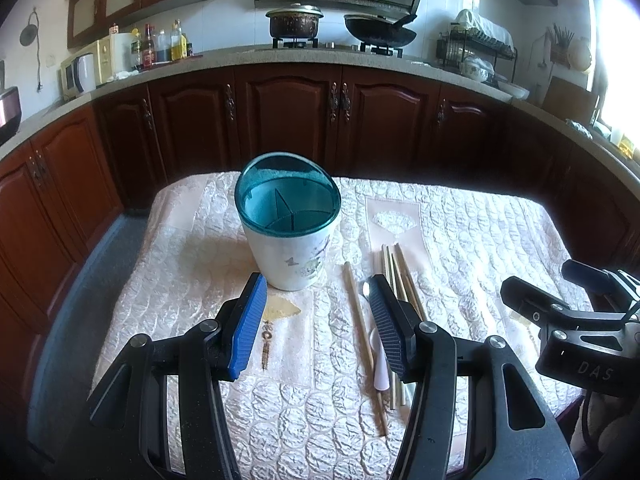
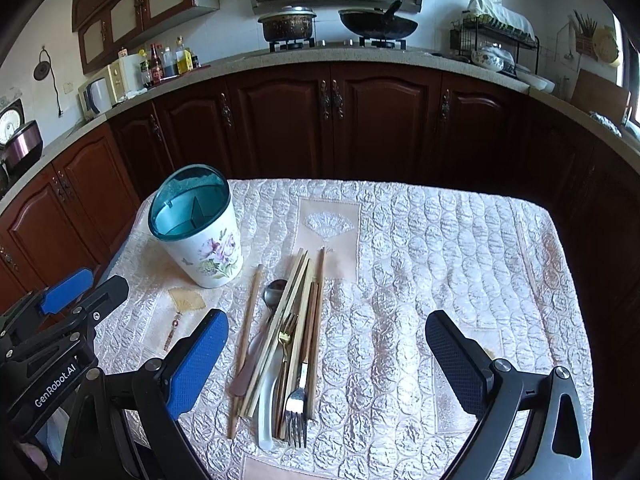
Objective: Organize utensils
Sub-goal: 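Close the left tool on a wooden chopstick while the right tool grasps another chopstick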
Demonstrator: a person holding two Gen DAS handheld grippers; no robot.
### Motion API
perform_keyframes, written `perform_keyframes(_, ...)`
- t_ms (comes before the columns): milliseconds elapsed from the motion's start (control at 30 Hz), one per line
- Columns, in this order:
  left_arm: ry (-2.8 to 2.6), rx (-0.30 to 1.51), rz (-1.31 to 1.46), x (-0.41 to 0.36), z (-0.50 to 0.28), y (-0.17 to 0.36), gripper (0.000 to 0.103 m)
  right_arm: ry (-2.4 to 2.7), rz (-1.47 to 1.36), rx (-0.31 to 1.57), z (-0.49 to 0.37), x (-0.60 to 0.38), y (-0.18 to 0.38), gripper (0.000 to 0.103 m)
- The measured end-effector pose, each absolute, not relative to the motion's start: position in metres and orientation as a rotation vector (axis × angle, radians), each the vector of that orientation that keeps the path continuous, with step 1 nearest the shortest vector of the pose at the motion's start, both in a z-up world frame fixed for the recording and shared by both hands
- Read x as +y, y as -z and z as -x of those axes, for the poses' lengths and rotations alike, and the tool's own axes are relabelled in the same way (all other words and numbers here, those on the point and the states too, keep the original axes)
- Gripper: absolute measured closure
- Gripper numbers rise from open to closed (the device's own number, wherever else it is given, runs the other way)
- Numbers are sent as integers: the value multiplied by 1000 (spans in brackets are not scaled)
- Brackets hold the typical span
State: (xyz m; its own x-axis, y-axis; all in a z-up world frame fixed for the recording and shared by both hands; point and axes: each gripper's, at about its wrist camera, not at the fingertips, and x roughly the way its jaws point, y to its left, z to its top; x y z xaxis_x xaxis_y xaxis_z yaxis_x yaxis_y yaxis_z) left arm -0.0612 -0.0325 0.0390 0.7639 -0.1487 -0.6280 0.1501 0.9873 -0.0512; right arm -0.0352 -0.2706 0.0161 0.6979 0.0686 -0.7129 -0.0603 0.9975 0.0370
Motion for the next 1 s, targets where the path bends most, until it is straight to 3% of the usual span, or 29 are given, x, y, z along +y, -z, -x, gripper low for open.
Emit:
perform_keyframes(900,170,823,1,-43,10,8,50,-75,-71,937,-20,-296,54,4)
perform_keyframes(1000,191,843,11,-46,2,15,50,-97,-73,956,-33,-298,64,13)
